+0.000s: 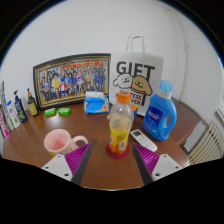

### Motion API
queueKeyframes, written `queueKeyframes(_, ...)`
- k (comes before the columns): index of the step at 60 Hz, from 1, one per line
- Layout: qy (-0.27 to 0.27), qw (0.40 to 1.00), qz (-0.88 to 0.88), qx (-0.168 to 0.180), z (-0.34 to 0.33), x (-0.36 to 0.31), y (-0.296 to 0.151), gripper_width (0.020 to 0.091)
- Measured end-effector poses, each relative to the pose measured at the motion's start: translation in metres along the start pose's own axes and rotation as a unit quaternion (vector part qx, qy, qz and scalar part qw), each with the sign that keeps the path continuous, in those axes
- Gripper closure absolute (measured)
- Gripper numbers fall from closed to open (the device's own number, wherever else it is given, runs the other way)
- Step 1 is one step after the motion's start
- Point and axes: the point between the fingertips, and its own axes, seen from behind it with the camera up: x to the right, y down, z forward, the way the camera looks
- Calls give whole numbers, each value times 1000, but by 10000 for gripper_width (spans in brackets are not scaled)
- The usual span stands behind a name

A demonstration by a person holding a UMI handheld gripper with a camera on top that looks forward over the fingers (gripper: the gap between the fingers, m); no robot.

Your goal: Pour water

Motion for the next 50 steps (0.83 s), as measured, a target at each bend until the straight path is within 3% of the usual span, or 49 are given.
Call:
queueKeyframes(8,3,999,25,-24,-73,-27,1,247)
queueKeyframes(28,6,1000,3,-16,-259,-108,-6,250)
queueKeyframes(37,3,1000,-19,-15,-304,-134,2,251)
queueKeyframes(50,7,1000,-16,-22,-320,-143,14,251)
